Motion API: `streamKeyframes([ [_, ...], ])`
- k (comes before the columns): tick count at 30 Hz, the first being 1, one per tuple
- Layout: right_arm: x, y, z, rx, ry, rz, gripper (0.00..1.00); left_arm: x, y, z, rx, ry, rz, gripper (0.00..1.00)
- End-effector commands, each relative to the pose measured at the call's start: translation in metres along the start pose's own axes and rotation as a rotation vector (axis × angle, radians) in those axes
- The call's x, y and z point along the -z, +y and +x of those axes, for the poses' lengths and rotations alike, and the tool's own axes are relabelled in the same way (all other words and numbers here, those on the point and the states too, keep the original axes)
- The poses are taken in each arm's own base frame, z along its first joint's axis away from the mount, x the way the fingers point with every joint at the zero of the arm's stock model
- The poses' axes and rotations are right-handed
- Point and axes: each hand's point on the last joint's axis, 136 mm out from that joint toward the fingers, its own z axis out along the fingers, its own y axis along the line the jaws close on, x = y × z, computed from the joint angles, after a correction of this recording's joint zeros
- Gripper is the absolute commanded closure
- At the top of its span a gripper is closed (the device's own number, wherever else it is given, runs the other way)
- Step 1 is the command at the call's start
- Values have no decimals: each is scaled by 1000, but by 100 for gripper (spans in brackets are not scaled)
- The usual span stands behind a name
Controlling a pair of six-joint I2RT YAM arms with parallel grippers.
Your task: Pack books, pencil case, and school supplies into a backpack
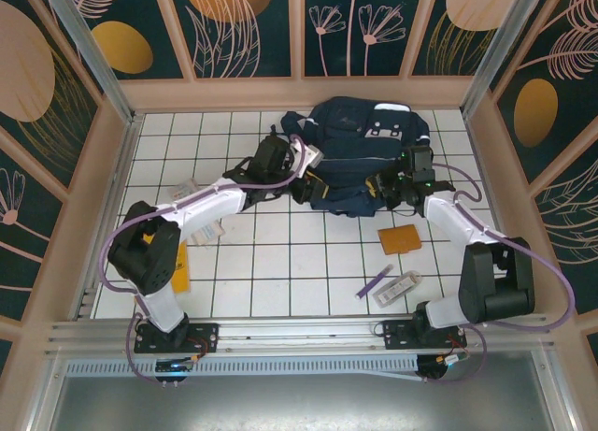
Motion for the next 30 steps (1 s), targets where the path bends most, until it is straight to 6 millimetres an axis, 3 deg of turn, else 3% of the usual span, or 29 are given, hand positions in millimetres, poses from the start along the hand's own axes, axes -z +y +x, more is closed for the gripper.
streamKeyframes([
  [1, 12, 37, 9, 56, 20, -125, 100, -19, -44, -6, -13, 2, 143, 57],
  [4, 13, 51, 15, 44, 55, -177, 100, -30, -50, -13, 57, 1, 136, 54],
  [8, 11, 65, 24, 23, 109, -225, 100, -38, -39, -19, 156, -13, 71, 52],
  [18, 1, 81, 47, 14, 177, -260, 100, -54, -28, -19, 298, 13, 49, 51],
  [21, -1, 83, 53, 14, 190, -267, 100, -58, -14, -14, 331, 40, -29, 51],
  [26, 1, 89, 62, 8, 216, -287, 100, -57, 27, 4, 389, 59, -256, 51],
  [30, 5, 89, 63, 4, 216, -295, 100, -57, 39, 12, 404, 81, -321, 52],
])
